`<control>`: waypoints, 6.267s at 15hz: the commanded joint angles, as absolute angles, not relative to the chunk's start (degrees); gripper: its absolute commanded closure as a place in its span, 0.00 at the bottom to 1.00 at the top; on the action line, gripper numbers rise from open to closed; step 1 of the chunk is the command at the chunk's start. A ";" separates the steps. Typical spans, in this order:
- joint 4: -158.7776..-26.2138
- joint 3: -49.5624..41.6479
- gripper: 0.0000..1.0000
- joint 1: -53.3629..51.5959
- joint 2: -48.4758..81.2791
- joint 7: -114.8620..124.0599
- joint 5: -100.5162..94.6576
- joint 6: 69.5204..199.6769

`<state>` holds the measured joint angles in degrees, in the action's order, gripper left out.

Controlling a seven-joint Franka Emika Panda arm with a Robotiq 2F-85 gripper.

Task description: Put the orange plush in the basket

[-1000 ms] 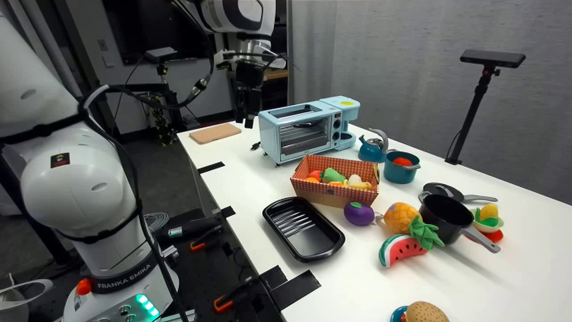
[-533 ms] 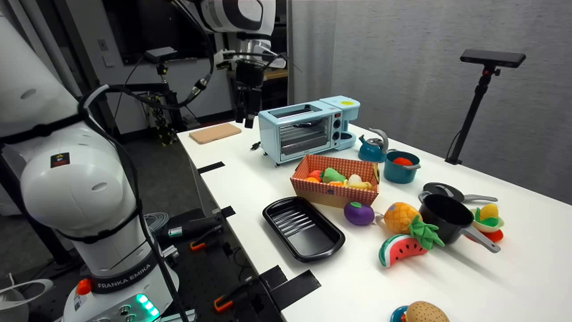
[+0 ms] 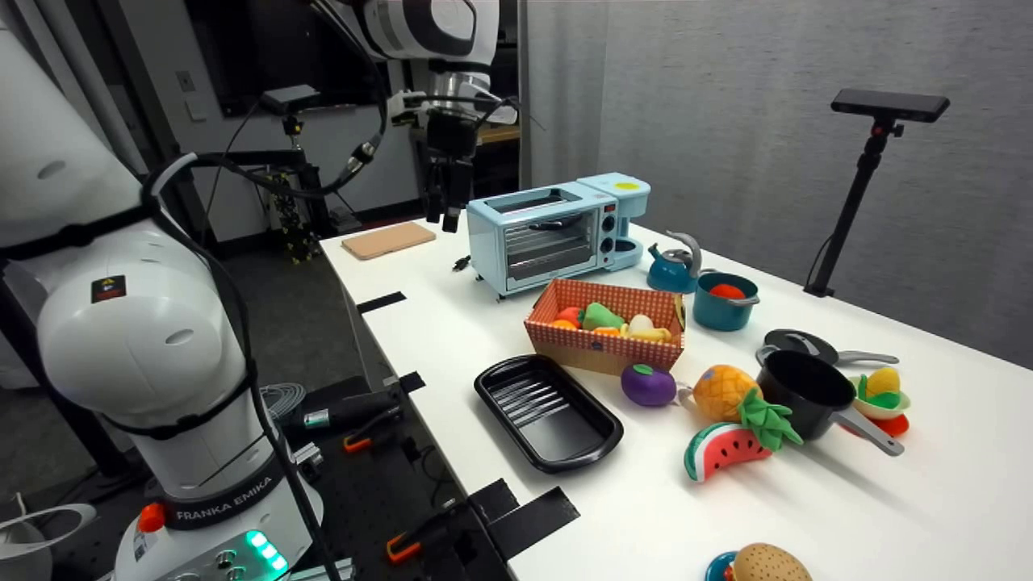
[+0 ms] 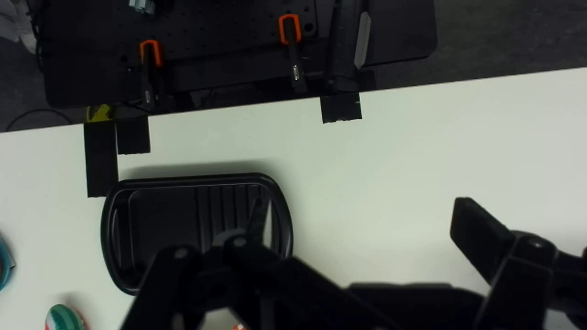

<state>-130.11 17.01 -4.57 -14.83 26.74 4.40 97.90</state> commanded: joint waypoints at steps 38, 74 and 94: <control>-132.99 -1.31 0.00 7.74 -18.03 27.71 0.01 97.92; -110.05 -10.43 0.00 7.23 17.74 31.53 -8.95 126.84; -107.75 -14.91 0.31 2.81 32.34 32.57 -7.85 145.40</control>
